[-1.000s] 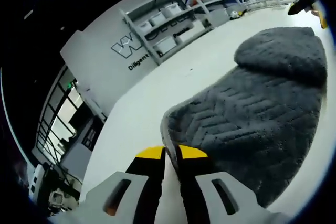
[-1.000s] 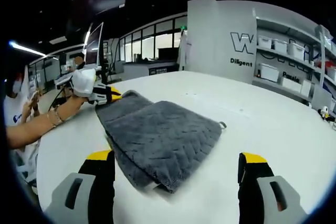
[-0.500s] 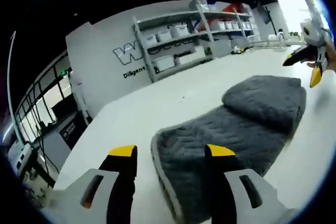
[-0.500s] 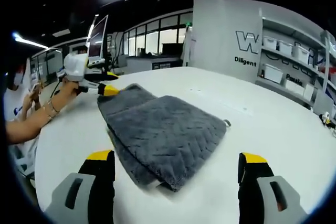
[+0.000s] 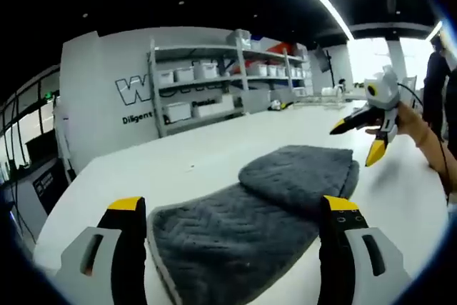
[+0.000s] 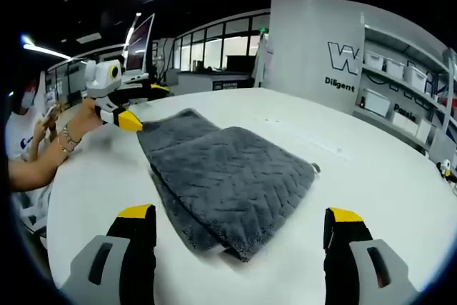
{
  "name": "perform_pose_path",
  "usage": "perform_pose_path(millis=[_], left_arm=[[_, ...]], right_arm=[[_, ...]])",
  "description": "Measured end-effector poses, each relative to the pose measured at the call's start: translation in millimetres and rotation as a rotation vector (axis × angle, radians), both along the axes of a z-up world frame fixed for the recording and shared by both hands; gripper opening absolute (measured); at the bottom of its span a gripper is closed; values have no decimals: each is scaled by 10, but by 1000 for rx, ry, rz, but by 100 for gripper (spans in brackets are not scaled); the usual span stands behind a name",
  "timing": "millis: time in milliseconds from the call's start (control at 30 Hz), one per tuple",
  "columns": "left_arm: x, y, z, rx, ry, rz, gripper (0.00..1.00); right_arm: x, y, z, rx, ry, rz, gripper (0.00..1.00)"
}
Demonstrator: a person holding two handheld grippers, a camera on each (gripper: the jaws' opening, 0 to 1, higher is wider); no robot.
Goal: Open the folded towel by lifting each exposed corner and separating the folded layers until the towel lies flat within the target outline without major curled edges
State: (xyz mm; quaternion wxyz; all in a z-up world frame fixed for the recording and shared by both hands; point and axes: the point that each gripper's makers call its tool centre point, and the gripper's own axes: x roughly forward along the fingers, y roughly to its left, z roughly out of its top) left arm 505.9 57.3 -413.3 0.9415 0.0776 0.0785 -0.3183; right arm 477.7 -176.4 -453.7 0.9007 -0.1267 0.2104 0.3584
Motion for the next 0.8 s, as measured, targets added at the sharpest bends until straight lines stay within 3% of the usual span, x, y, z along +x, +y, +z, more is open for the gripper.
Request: perform_pose_path(millis=[167, 233, 367, 533, 633, 667, 800], left_arm=[[-24, 33, -4, 20, 7, -9, 99], [-33, 14, 54, -12, -12, -27, 99], [-55, -7, -11, -11, 27, -48, 99], [-139, -92, -1, -55, 56, -101, 99], [-162, -106, 2, -55, 58, -105, 99], [-166, -91, -36, -24, 68, -101, 98], [-174, -75, -104, 16, 88, -92, 97]], right_arm=[[-53, 89, 40, -12, -29, 18, 99], [-76, 139, 47, -19, -34, 34, 99], [-131, 293, 42, -32, -41, 80, 98], [-226, 533, 157, -68, -138, 159, 95], [-310, 722, 257, -39, -188, 201, 86], [-330, 763, 259, -41, -195, 211, 83], [-429, 999, 234, -85, -261, 276, 69]])
